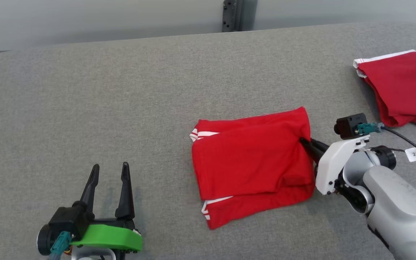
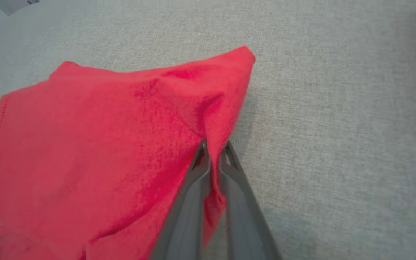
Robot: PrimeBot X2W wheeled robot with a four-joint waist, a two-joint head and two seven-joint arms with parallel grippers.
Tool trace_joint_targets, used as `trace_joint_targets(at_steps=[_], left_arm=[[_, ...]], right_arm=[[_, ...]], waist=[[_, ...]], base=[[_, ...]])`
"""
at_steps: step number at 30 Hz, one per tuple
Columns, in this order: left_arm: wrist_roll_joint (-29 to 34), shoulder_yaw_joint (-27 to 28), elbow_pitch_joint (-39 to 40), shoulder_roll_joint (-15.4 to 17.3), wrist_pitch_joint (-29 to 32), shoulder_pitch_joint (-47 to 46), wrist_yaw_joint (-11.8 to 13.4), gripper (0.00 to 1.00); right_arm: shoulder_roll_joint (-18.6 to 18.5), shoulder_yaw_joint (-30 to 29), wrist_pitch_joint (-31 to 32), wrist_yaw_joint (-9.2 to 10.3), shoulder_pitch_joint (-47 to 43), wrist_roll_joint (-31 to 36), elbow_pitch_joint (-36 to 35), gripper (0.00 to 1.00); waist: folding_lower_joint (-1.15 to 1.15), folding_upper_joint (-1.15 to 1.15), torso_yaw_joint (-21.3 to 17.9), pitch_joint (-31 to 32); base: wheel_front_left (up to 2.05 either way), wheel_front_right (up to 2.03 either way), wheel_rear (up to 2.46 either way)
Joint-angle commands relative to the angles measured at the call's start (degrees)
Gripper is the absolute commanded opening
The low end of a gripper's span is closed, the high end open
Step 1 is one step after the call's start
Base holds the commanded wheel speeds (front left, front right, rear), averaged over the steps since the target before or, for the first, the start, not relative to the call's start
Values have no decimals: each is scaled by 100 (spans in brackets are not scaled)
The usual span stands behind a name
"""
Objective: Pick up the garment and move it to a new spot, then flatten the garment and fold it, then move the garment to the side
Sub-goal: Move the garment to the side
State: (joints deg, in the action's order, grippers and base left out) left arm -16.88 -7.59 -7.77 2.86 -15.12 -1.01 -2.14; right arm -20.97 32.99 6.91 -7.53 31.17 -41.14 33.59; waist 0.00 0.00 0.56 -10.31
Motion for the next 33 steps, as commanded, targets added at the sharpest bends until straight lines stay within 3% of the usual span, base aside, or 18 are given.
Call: trace_joint_targets(at_steps=[1, 9, 19, 25, 33], left_arm=[[88, 14, 26, 26, 0, -97, -40, 100], [235, -1, 72, 103, 0, -283, -147, 100], [349, -119, 29, 257, 31, -499, -185, 100], [339, -175, -1, 284, 68, -551, -186, 100], [230, -203, -62, 231, 35, -578, -135, 100]], right_arm=[[-107, -9, -77, 8, 98, 31, -27, 0], [-421, -90, -256, 7, 360, 119, -113, 0], [-258, -209, -526, 7, 573, 214, -100, 0], [-222, -235, -623, 7, 700, 307, -97, 0], [-355, -142, -525, 7, 1001, 501, -301, 0]], waist=[[0, 0, -328, -65], [0, 0, -1386, -309], [0, 0, -2439, -593], [0, 0, -2535, -603], [0, 0, -2153, -501]], base=[[0, 0, 0], [0, 0, 0], [0, 0, 0], [0, 0, 0], [0, 0, 0]])
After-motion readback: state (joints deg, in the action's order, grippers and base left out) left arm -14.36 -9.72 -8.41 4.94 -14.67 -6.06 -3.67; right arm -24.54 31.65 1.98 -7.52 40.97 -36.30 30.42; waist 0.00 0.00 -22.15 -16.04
